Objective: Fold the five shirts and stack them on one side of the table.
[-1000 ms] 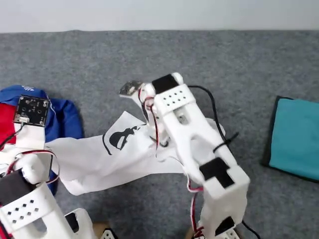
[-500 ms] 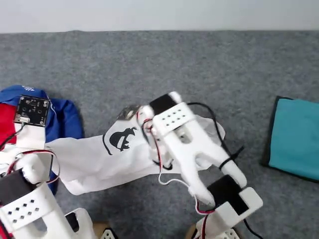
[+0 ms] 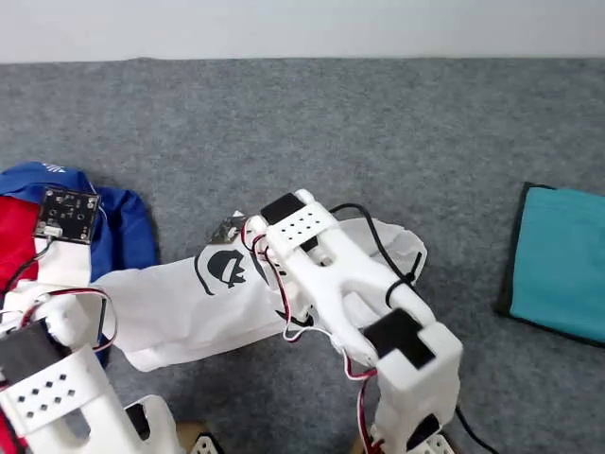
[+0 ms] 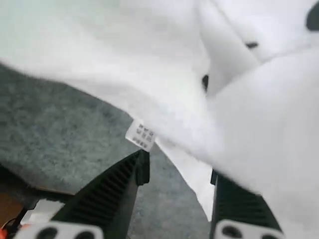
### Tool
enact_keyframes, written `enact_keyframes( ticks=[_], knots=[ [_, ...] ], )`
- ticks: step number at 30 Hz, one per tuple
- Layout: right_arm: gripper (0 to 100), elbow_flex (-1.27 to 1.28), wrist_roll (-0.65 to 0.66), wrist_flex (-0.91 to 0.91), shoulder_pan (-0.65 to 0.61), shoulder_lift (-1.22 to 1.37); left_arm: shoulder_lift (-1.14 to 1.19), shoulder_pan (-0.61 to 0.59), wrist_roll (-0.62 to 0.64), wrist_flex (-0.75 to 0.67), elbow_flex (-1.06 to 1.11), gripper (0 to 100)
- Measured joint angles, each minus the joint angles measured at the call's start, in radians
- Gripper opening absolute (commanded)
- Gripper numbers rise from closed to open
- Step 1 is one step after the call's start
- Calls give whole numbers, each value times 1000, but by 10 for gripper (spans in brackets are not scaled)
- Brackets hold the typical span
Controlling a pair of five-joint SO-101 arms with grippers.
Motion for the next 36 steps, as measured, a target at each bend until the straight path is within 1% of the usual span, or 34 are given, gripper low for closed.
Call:
enact_keyframes(
  ticks=[2,6,9,17,20,26,30,33,36],
  knots=[
    [204,0,0,-21,0,15,0,0,0,0,0,6],
    [124,0,0,-52,11,44,0,0,0,0,0,6],
    [73,0,51,-63,44,68,0,0,0,-3,0,6],
    [72,0,83,-64,163,87,0,0,0,-3,0,6],
    [73,0,83,-54,170,87,0,0,0,-3,0,6],
    [76,-25,83,58,157,87,0,0,0,-3,0,6],
    [133,-40,84,71,143,87,0,0,0,-3,0,6],
    [113,-40,83,52,144,89,0,0,0,-3,0,6],
    [53,-40,83,21,143,98,0,0,0,-3,0,6]
  ],
)
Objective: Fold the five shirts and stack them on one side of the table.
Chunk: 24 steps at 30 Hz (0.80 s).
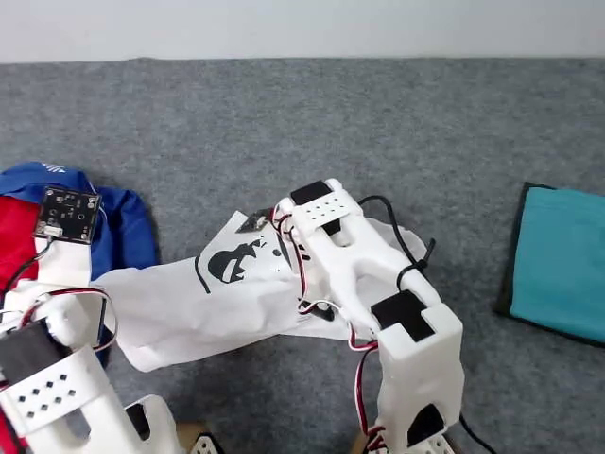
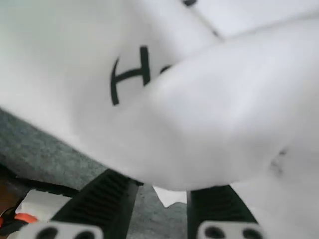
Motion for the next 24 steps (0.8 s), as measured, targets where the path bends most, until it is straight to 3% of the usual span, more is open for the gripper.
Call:
enact_keyframes(
  ticks=[3,16,24],
  knots=[
    [9,0,0,-12,-2,38,0,0,0,0,0,6],
    [16,-126,21,87,-6,38,0,0,0,0,28,6],
    [196,-180,-15,183,-8,14,0,0,0,0,28,6]
  ],
)
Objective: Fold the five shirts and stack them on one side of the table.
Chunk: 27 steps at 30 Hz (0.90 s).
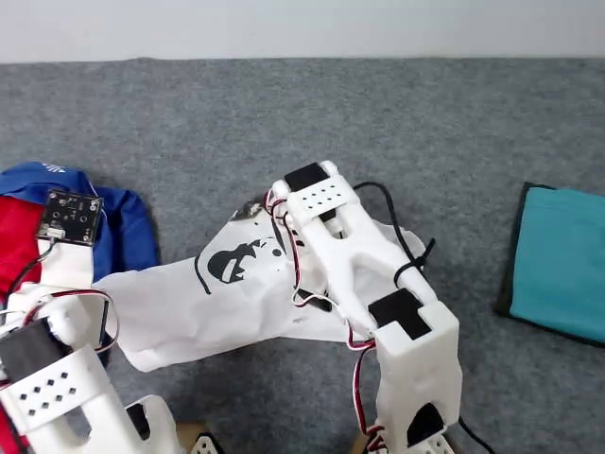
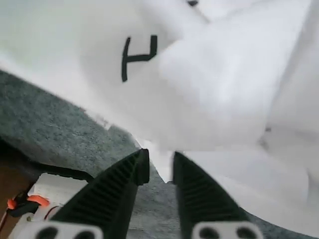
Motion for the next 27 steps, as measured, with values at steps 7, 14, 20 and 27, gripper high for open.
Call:
enact_keyframes(
  ticks=[7,14,20,27],
  knots=[
    [197,2,-46,0,-37,-3,0,0,0,0,0,6],
    [197,106,-46,-18,-48,-3,0,0,0,0,0,6],
    [197,193,-46,-83,-48,-3,0,0,0,-12,0,6],
    [184,213,-48,-172,-48,-3,0,0,0,-12,0,6]
  ],
)
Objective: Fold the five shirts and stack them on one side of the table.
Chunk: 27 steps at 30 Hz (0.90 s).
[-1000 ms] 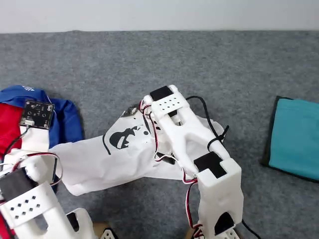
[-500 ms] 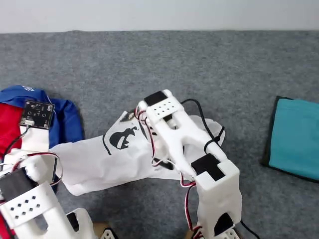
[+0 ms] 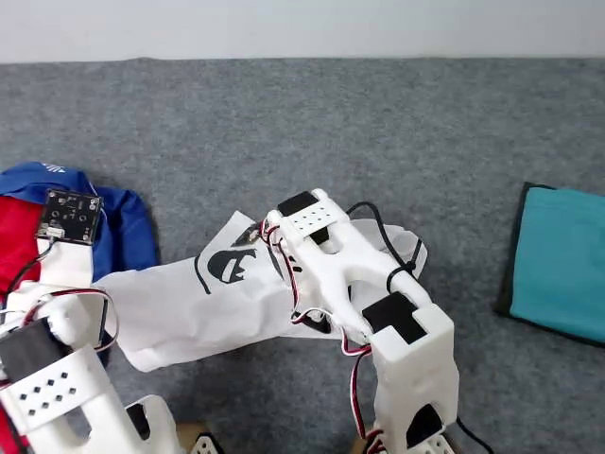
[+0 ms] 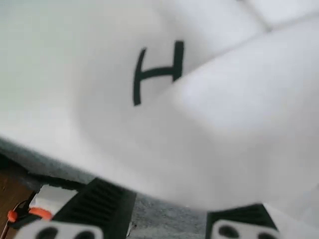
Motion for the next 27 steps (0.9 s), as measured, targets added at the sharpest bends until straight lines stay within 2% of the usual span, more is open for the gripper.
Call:
enact_keyframes(
  ticks=[7,20,27],
  knots=[
    [47,-5,20,-26,2,32,0,0,0,0,0,6],
    [17,-5,71,41,2,-18,0,0,0,0,0,6],
    [14,-170,97,172,25,-129,0,0,0,0,0,6]
  ],
)
